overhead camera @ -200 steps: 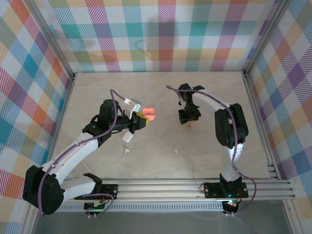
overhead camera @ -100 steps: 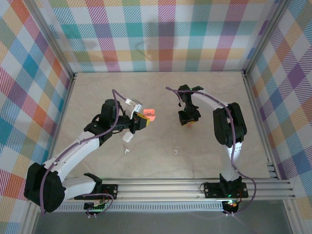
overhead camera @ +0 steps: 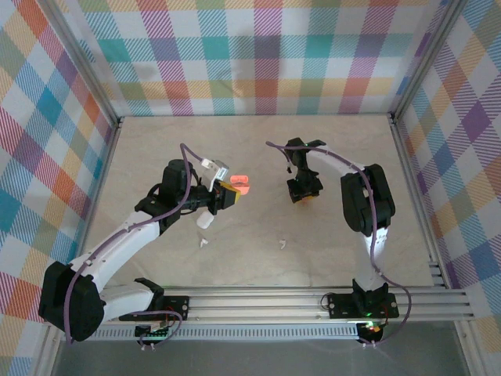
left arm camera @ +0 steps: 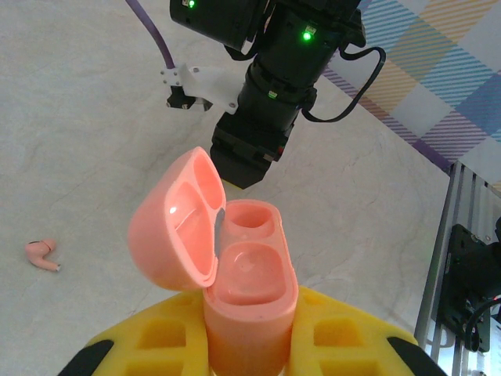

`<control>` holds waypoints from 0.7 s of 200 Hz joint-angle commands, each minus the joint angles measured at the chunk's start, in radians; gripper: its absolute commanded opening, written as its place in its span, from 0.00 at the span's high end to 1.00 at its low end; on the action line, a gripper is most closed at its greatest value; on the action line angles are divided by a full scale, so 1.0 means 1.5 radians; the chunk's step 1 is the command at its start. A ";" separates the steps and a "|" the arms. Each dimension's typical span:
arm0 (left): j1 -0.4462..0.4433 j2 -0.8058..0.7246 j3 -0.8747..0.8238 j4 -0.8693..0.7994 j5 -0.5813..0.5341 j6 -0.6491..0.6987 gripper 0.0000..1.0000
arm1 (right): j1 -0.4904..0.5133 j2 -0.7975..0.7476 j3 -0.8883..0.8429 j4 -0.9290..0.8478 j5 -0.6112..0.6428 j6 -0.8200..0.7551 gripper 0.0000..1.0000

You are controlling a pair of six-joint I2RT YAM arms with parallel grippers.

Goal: Insert the wireless bluetooth earbuds into the charging case

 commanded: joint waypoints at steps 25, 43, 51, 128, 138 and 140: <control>0.008 -0.005 0.013 -0.002 0.013 -0.003 1.00 | -0.003 0.016 -0.010 -0.001 0.009 -0.006 0.60; 0.008 -0.006 0.012 -0.004 0.013 -0.002 1.00 | -0.003 0.016 -0.016 0.005 0.009 -0.006 0.62; 0.008 -0.007 0.012 -0.004 0.013 -0.003 1.00 | -0.004 0.017 -0.019 0.010 0.009 -0.006 0.63; 0.008 -0.006 0.014 -0.006 0.016 -0.003 1.00 | -0.004 0.033 -0.015 0.023 0.005 -0.006 0.66; 0.008 -0.007 0.015 -0.007 0.016 -0.004 1.00 | -0.004 0.034 -0.015 0.023 0.004 -0.006 0.67; 0.008 -0.006 0.015 -0.006 0.016 -0.004 1.00 | -0.004 0.034 -0.015 0.023 0.003 -0.005 0.67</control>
